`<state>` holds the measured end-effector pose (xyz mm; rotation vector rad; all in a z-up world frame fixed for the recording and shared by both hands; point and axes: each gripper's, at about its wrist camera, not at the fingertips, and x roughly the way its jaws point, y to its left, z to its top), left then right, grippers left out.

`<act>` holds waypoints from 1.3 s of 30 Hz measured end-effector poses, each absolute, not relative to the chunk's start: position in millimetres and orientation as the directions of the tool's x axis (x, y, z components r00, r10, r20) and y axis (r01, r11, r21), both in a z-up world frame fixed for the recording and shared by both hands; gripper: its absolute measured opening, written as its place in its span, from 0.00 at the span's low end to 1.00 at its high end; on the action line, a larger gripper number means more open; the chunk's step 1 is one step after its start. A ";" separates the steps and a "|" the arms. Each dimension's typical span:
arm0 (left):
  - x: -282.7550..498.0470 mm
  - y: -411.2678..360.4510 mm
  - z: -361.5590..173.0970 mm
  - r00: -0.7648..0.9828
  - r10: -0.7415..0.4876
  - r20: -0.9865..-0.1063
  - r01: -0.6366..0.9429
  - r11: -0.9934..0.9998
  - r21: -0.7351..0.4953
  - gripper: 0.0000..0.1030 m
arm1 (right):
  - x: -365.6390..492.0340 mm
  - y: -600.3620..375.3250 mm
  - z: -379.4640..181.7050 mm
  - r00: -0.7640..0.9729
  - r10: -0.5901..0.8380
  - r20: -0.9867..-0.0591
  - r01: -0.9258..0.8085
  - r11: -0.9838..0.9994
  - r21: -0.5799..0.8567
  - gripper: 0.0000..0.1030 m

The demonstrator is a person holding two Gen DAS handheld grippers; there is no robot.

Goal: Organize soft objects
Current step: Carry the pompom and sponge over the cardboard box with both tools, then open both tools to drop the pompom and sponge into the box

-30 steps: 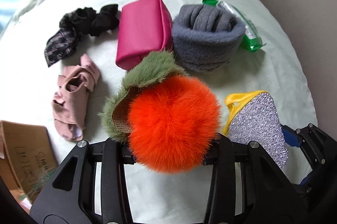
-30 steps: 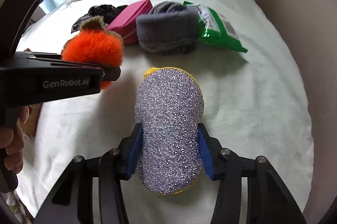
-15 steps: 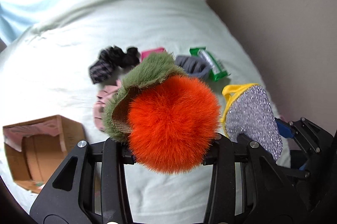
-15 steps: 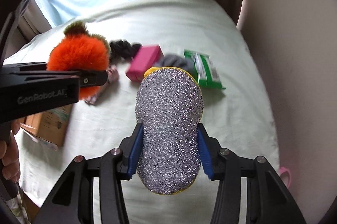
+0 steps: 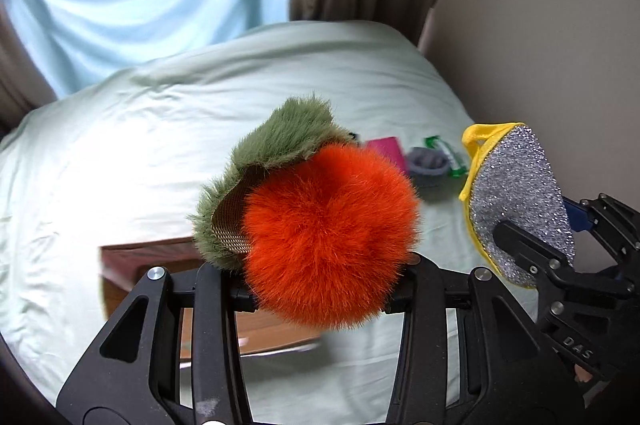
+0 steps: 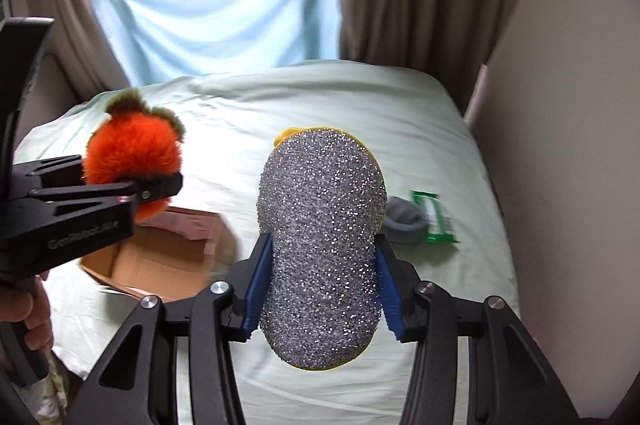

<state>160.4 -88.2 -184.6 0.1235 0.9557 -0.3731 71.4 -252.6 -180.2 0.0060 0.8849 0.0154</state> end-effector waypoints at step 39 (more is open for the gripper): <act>235.7 109.3 -414.3 0.134 -0.071 -0.989 0.331 0.943 -0.023 0.35 | 225.7 -47.1 -400.0 0.031 0.346 -0.938 0.366 0.869 0.332 0.45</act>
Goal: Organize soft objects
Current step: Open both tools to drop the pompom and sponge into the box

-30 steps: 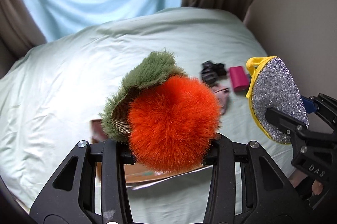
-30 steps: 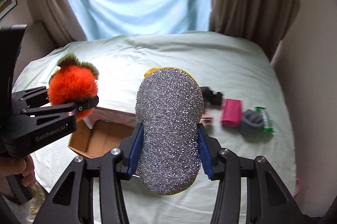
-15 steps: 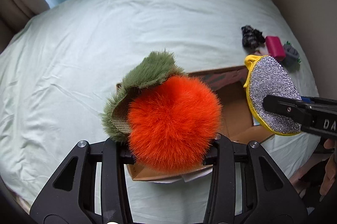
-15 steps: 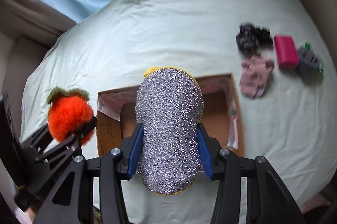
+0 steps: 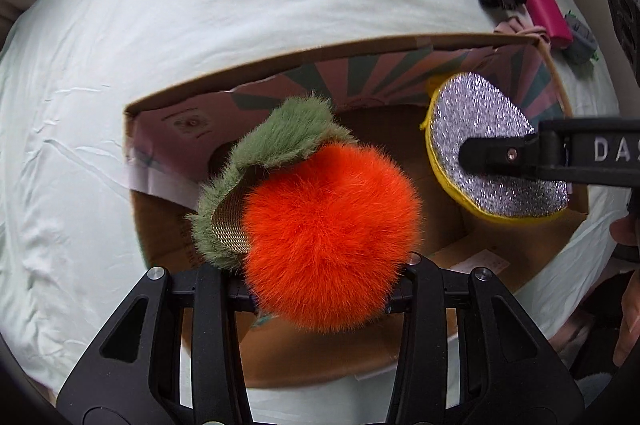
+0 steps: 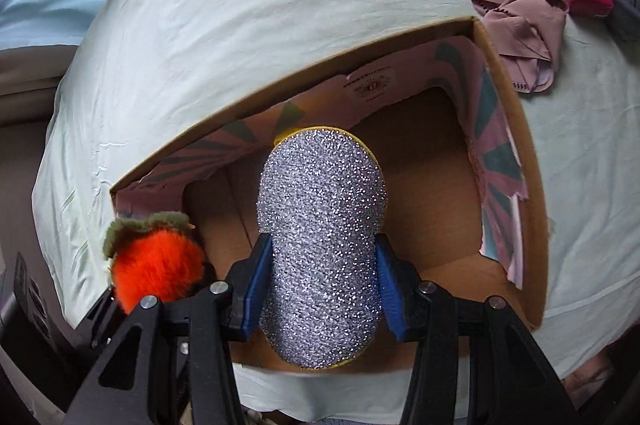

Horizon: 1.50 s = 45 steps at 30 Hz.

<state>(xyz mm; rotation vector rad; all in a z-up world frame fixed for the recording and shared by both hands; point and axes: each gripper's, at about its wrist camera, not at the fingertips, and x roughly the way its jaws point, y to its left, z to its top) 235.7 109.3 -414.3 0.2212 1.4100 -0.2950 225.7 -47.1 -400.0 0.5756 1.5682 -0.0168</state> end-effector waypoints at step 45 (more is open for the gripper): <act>123.9 147.3 -241.2 0.399 -0.113 -0.910 0.232 0.973 -0.019 1.00 | 133.4 -30.5 -232.8 0.342 0.190 -0.921 0.038 0.976 0.215 0.93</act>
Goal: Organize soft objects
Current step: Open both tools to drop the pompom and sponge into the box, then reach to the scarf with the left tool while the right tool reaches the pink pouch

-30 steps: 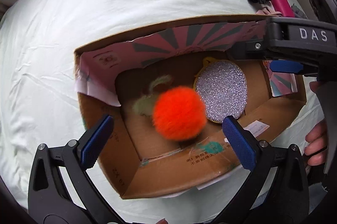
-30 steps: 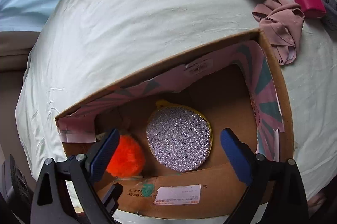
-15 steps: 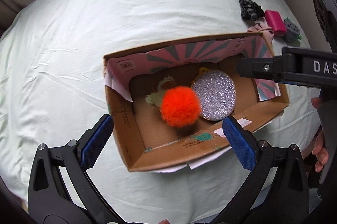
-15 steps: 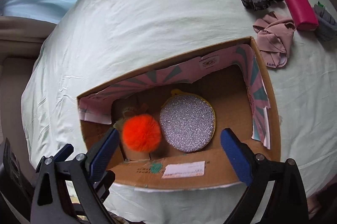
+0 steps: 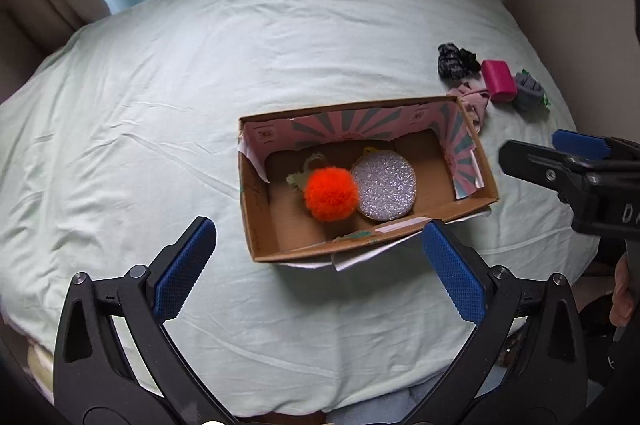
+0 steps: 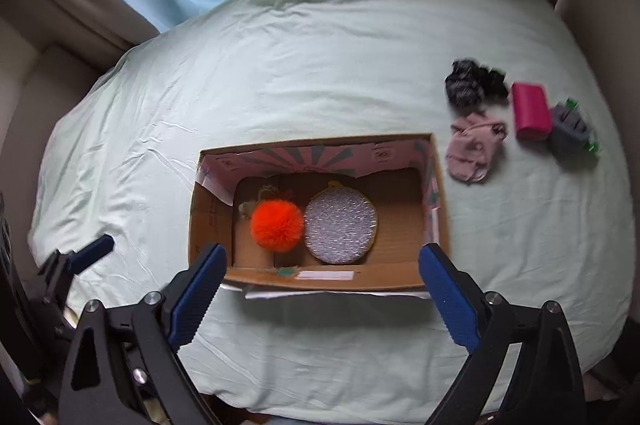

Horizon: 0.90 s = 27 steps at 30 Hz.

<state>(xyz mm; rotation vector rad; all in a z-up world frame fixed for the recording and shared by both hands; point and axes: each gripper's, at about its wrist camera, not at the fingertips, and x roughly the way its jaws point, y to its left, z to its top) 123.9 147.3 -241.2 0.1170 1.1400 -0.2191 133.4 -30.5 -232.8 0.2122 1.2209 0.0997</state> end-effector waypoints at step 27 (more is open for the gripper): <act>58.0 8.1 -132.2 0.597 -0.133 -0.791 0.174 0.984 -0.034 1.00 | 23.2 -202.2 -111.3 0.658 0.040 -0.752 0.071 0.991 0.115 0.93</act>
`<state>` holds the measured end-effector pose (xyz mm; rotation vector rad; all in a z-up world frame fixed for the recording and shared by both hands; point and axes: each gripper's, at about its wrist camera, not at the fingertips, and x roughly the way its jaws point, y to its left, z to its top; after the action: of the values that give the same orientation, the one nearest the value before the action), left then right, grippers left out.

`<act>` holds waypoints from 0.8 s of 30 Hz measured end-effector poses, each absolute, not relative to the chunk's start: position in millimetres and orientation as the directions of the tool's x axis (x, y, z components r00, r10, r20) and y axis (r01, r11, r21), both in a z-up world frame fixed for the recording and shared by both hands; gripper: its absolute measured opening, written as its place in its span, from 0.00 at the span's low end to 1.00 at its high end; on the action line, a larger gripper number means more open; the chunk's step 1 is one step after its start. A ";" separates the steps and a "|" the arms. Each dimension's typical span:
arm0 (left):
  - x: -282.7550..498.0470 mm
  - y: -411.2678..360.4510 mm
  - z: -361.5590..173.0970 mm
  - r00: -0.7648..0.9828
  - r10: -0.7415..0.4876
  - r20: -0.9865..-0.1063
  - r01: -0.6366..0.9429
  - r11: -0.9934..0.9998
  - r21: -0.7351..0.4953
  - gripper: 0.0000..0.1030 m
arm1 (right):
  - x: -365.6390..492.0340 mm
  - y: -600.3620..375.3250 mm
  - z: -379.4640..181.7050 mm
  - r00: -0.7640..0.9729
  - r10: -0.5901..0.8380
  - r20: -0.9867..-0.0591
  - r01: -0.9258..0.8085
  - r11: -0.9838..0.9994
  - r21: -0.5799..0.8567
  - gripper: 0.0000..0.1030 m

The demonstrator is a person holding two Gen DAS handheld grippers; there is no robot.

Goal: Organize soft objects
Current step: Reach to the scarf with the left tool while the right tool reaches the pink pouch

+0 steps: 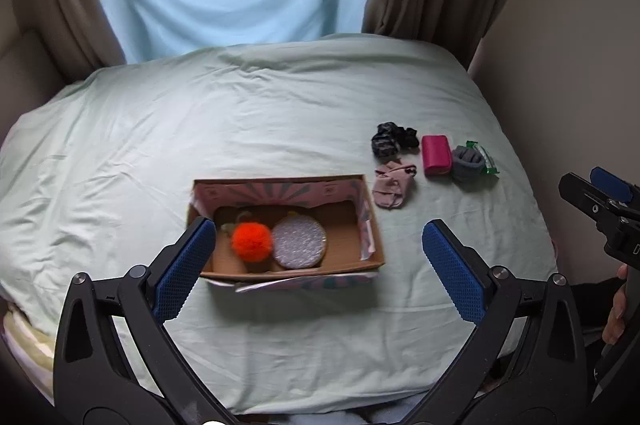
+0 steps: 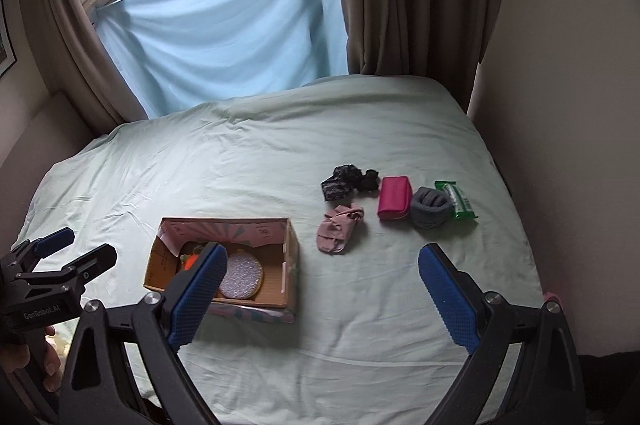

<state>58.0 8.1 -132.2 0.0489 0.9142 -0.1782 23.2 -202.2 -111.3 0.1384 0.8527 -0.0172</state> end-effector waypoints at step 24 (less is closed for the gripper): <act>217.5 -152.4 -213.3 0.484 -0.056 -0.873 0.155 0.988 0.023 1.00 | 159.5 -358.4 -184.0 0.570 0.075 -0.818 0.003 0.996 0.093 0.93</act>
<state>217.5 -152.4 -213.3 0.1035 1.0580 -0.1289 159.5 -358.4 -184.0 0.0875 0.9641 0.0421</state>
